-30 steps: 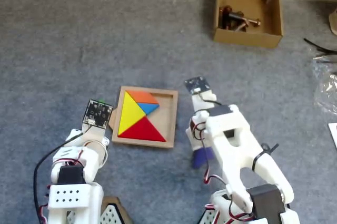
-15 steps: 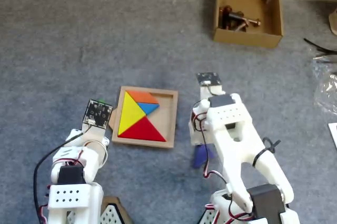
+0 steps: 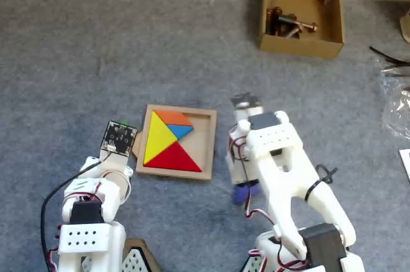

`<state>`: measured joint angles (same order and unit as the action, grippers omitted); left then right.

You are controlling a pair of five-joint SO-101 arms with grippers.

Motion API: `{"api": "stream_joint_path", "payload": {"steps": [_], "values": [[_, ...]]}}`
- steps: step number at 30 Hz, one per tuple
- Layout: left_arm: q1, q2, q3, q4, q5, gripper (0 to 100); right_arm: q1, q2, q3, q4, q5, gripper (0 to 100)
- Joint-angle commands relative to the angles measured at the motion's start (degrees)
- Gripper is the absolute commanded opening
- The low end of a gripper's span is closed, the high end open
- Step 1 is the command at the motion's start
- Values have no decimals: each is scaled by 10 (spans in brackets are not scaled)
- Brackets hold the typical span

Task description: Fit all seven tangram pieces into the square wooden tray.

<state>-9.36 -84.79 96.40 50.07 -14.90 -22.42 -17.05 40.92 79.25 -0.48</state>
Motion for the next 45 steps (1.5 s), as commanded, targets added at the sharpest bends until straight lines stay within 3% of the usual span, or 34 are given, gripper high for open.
{"api": "stream_joint_path", "payload": {"steps": [1,6,15,45], "values": [[7,-8,13,2,-4,7,7,-6,-15,6,12,27],[7,-8,13,2,-4,7,5,-5,36,9,17,26],[7,-8,13,2,-4,7,-8,-5,96,5,134,5],[7,-8,13,2,-4,7,-6,0,145,-184,134,5]]}}
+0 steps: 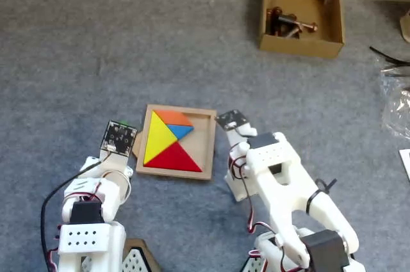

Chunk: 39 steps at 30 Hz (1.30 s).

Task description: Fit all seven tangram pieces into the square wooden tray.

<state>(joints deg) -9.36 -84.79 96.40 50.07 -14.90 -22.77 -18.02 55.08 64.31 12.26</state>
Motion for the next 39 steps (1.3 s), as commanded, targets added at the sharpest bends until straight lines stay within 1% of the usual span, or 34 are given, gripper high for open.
{"api": "stream_joint_path", "payload": {"steps": [1,12,16,18,22,28,37,39], "values": [[7,-8,13,2,-4,7,-2,10,3,-40,6,5],[7,-8,13,2,-4,7,-2,11,0,-102,8,9],[7,-8,13,2,-4,7,-2,11,0,-120,68,9],[7,-8,13,2,-4,7,0,11,0,-127,84,9],[7,-8,13,2,-4,7,15,11,0,-145,91,9],[7,-8,13,2,-4,7,20,11,-1,-167,170,9],[7,-8,13,2,-4,7,18,10,-69,-162,225,10],[7,-8,13,2,-4,7,17,8,-81,-145,226,10]]}}
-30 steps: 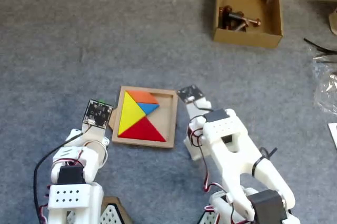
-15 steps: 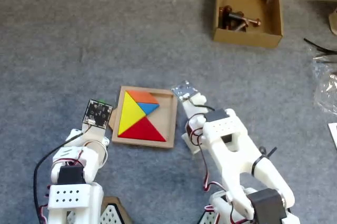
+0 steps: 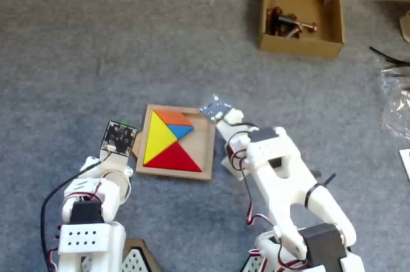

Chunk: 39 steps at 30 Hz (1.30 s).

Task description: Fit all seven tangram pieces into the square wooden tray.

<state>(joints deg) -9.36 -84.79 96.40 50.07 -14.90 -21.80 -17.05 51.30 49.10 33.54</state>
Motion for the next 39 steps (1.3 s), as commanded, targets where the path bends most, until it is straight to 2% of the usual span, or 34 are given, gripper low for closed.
{"api": "stream_joint_path", "payload": {"steps": [1,4,8,11,15,19,27,34,39], "values": [[7,-8,13,2,-4,7,7,-5,-55,29,12,10],[7,-8,13,2,-4,7,7,-5,-112,114,-4,10],[7,-8,13,2,-4,7,8,-3,-202,216,-122,11],[7,-8,13,2,-4,7,7,0,-247,249,-193,18],[7,-8,13,2,-4,7,7,1,-266,249,-271,139],[7,-8,13,2,-4,7,7,1,-240,246,-303,242],[7,-8,13,2,-4,7,6,1,-143,132,-425,248],[7,-8,13,2,-4,7,-36,10,-125,90,-428,248],[7,-8,13,2,-4,7,-37,113,-156,95,-428,248]]}}
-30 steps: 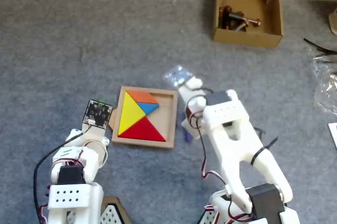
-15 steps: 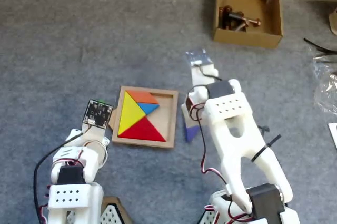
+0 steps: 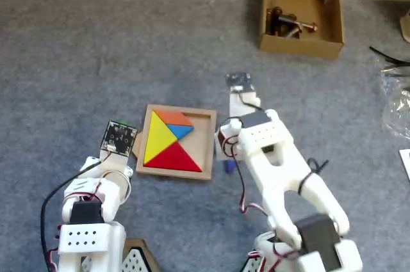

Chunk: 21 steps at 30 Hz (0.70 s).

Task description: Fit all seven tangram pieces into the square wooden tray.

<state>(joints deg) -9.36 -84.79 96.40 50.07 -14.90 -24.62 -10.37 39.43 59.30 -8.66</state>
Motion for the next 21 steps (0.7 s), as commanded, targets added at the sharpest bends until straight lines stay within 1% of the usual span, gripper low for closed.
{"api": "stream_joint_path", "payload": {"steps": [1,6,16,21], "values": [[7,-8,13,2,-4,7,-9,65,-51,-7,-5,248],[7,-8,13,2,-4,7,-7,101,-98,6,-4,248],[7,-8,13,2,-4,7,-7,100,-102,7,-1,248],[7,-8,13,2,-4,7,-7,100,-102,5,37,248]]}}
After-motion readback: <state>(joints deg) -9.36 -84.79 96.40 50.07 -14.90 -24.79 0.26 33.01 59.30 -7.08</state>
